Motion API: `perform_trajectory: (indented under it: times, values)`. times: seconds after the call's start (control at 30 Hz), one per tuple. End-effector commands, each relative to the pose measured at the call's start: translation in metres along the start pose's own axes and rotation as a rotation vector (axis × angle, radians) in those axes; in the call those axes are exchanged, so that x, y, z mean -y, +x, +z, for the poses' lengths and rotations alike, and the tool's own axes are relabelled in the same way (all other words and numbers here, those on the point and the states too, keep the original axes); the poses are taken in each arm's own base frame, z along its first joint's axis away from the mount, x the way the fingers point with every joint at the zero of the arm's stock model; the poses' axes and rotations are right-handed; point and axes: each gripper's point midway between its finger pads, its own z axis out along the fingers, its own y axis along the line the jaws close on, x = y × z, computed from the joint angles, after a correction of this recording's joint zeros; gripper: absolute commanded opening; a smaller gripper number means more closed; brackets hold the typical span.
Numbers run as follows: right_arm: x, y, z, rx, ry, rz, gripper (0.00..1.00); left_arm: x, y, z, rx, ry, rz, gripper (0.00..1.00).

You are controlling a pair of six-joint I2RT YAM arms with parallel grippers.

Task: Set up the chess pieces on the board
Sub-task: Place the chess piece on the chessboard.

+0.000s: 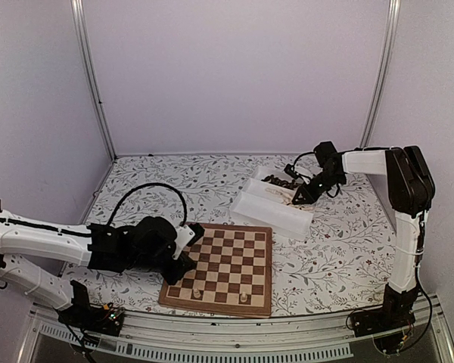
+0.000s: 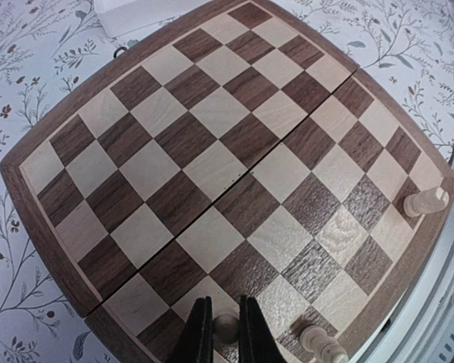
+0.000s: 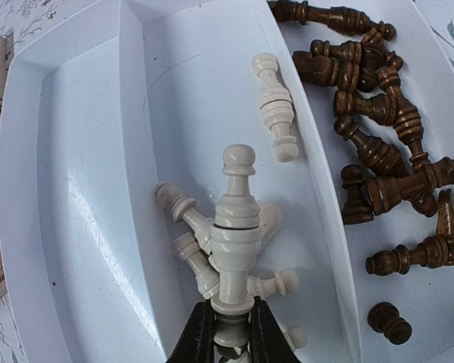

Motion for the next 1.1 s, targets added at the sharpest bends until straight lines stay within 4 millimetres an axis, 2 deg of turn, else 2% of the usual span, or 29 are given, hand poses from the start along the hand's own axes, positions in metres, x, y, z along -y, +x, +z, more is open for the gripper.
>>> perform_trajectory:
  times: [0.0,0.53,1.07]
  values:
    - [-0.004,-0.016,-0.012,0.047,0.006,-0.024,0.09,0.005,0.019,0.002,-0.053,0.011,0.015,0.05]
    - [-0.005,-0.017,-0.015,0.049,0.002,-0.025,0.09,0.011,0.045,0.012,-0.167,0.018,0.016,0.05]
    - [-0.005,-0.016,-0.015,0.047,0.001,-0.025,0.09,0.017,0.051,0.012,-0.189,0.035,0.031,0.07]
